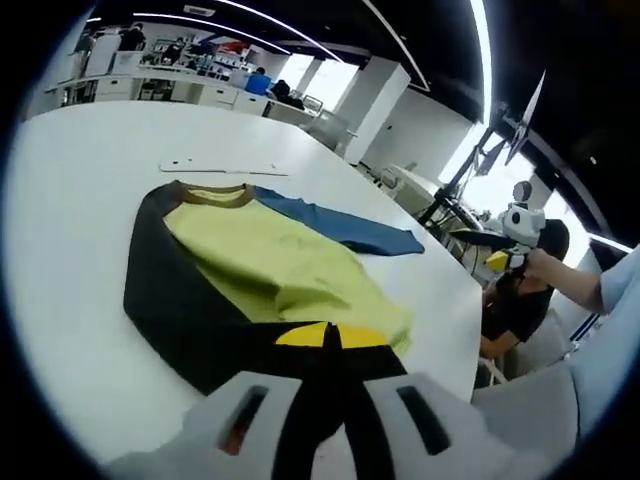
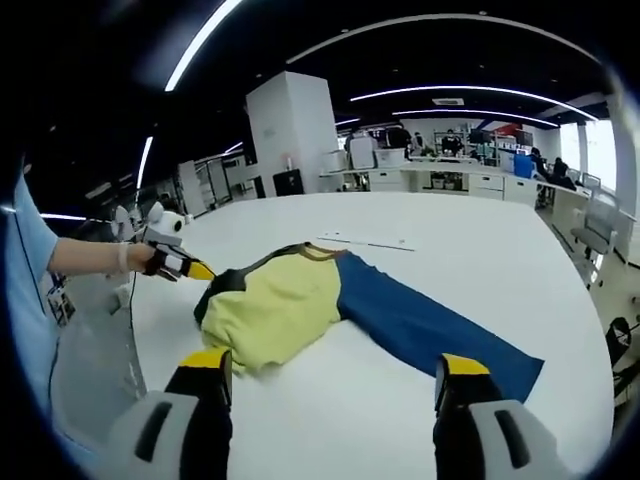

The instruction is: Fold the garment on the visible template until the final outline fits inside the template.

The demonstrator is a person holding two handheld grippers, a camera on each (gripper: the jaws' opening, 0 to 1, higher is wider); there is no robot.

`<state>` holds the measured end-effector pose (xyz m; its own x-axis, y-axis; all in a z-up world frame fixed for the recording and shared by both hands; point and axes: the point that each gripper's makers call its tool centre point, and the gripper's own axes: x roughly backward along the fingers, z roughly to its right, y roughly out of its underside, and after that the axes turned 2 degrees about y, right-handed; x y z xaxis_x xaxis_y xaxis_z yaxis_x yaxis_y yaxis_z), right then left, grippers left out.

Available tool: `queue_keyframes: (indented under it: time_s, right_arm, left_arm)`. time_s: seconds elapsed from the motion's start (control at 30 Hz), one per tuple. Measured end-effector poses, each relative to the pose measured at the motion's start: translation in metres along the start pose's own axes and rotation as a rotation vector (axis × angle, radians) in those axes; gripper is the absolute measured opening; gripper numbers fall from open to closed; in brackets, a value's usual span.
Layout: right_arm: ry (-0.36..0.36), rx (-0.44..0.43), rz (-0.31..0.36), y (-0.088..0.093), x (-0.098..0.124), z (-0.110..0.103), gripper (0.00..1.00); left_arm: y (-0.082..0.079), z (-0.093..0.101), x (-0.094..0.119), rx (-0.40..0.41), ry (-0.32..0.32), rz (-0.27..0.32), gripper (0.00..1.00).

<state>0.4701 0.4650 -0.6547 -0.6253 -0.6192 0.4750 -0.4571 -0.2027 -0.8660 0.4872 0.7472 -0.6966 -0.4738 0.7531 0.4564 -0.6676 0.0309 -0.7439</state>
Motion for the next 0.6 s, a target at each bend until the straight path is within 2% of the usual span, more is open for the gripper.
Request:
queue_keyframes:
  time_s: [0.5,0.57,0.6]
  right_arm:
    - [-0.005,-0.016,-0.004,0.004,-0.007,-0.005,0.84]
    - [-0.013,-0.012,-0.004,0.005,-0.009,-0.008,0.85]
    - [-0.016,-0.008,-0.004,0.005,-0.010,-0.009,0.85]
  left_arm:
    - [0.003,-0.007,0.001,-0.019,-0.028,-0.014,0.00]
    - [0.002,-0.006,0.002,-0.041,-0.029,-0.003,0.00]
    - [0.001,-0.007,0.002,-0.080,-0.029,-0.001,0.00]
